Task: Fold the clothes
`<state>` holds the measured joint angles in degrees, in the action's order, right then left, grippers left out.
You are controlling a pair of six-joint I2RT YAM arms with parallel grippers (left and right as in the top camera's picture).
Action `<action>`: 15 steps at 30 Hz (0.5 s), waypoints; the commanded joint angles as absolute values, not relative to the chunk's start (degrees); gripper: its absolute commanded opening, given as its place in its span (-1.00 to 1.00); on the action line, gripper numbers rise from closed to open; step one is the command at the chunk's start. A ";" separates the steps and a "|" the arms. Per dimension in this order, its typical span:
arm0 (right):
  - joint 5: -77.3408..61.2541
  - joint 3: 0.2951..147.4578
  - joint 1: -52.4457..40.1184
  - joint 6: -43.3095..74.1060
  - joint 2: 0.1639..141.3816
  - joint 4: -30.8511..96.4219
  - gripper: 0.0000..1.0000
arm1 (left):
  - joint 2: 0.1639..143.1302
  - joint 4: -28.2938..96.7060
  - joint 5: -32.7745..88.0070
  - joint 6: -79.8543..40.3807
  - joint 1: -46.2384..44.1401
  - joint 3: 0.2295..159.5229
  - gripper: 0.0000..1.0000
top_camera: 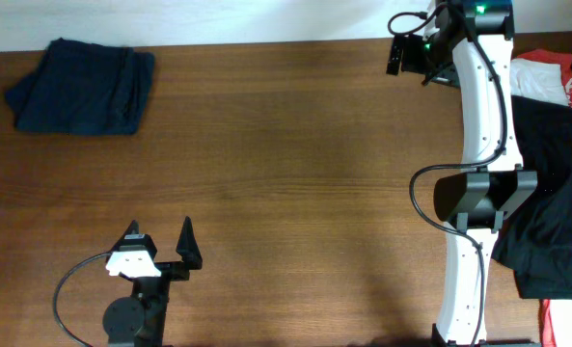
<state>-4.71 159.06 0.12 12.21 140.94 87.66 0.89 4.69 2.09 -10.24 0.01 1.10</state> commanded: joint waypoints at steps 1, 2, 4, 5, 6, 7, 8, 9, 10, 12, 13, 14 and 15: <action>-4.03 159.44 0.03 12.47 140.42 87.66 0.97 | 0.30 4.49 1.67 -9.32 -0.23 0.47 0.98; -4.01 159.44 0.03 12.47 140.42 87.66 0.97 | 0.30 4.49 1.67 -9.32 -0.21 0.47 0.98; -4.01 159.44 0.03 12.47 140.42 87.66 0.97 | 0.30 4.49 1.67 -9.32 -0.23 0.47 0.98; -4.03 159.44 0.03 12.47 140.42 87.66 0.97 | 0.30 4.49 1.67 -9.32 -0.21 0.47 0.98; -4.01 159.44 0.03 12.47 140.42 87.66 0.97 | 0.30 4.49 1.67 -9.32 -0.21 0.47 0.98; -4.03 159.44 0.03 12.49 140.42 87.66 0.97 | 0.30 4.49 1.67 -9.32 -0.21 0.47 0.98; -4.01 159.44 0.03 12.47 140.46 87.66 0.98 | 0.30 4.49 1.67 -9.32 -0.23 0.47 0.98; -4.03 159.44 0.03 12.49 140.57 87.66 0.97 | 0.30 4.49 1.67 -9.32 -0.23 0.47 0.98; -4.01 159.44 0.01 12.47 140.57 87.64 0.97 | 0.30 4.49 1.67 -9.32 -0.23 0.47 0.98; -4.03 159.44 -0.03 12.47 139.06 87.66 0.97 | 0.30 4.49 1.67 -9.32 -0.21 0.47 0.98; -4.01 159.44 -0.12 12.47 137.25 87.66 0.97 | 0.30 4.49 1.67 -9.32 -0.23 0.47 0.98; -4.03 159.44 -0.38 12.47 134.89 87.66 0.97 | 0.30 4.49 1.67 -9.32 -0.23 0.47 0.98; -4.01 159.44 -0.86 12.47 132.14 87.66 0.97 | 0.30 4.49 1.67 -9.32 -0.23 0.47 0.98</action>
<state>-4.71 159.00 0.01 12.21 140.35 87.66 0.89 4.69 2.09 -10.24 0.01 1.10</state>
